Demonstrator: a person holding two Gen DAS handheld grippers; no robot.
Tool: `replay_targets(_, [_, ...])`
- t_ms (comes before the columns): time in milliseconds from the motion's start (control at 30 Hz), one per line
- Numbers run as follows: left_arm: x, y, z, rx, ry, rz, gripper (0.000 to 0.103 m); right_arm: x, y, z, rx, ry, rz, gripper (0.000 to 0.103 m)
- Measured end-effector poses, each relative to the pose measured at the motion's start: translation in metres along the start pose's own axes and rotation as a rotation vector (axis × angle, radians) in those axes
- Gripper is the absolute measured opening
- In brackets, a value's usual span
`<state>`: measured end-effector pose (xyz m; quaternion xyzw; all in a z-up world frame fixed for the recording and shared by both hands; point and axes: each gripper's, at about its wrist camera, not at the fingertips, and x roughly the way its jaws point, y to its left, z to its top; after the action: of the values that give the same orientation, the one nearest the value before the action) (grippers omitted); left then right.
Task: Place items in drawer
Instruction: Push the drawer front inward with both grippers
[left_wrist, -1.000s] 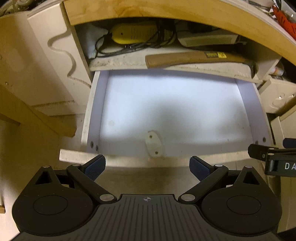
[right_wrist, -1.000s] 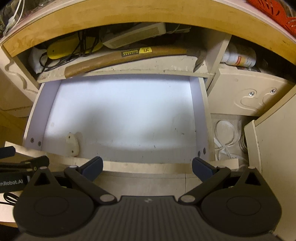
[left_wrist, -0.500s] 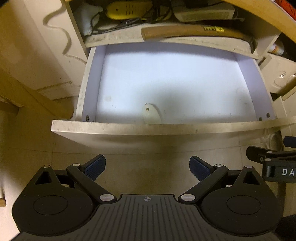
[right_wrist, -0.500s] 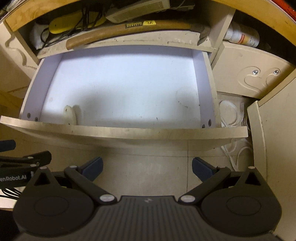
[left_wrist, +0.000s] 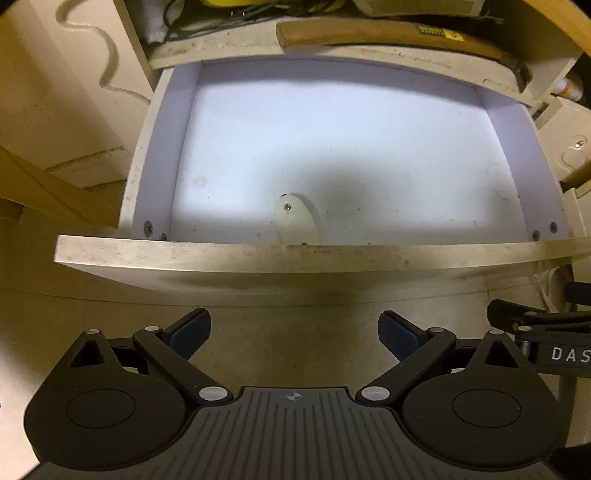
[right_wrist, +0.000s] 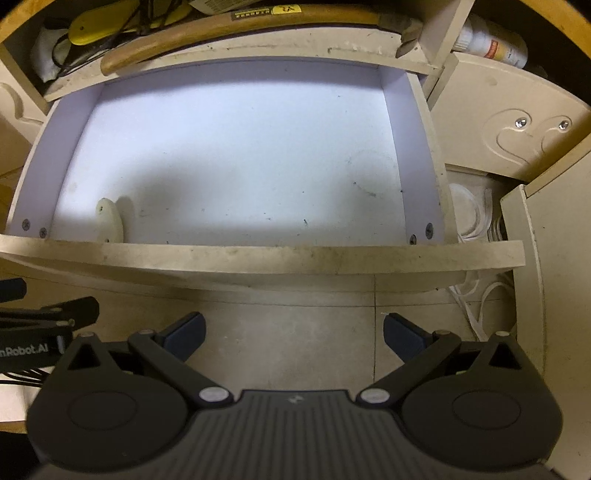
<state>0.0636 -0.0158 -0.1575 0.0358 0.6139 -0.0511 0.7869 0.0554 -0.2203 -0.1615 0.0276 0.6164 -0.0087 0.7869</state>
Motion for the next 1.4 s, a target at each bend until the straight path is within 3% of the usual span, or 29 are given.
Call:
replay_targets(667, [0.019, -0.002, 0.018, -0.030, 0.028, 0.032, 0.100, 0.019, 0.004, 0.017, 0.014, -0.015, -0.018, 0.103])
replay_targets(1400, [0.020, -0.002, 0.068, -0.034, -0.052, 0.039, 0.100, 0.022, 0.006, 0.069, 0.012, -0.101, -0.030, 0.103])
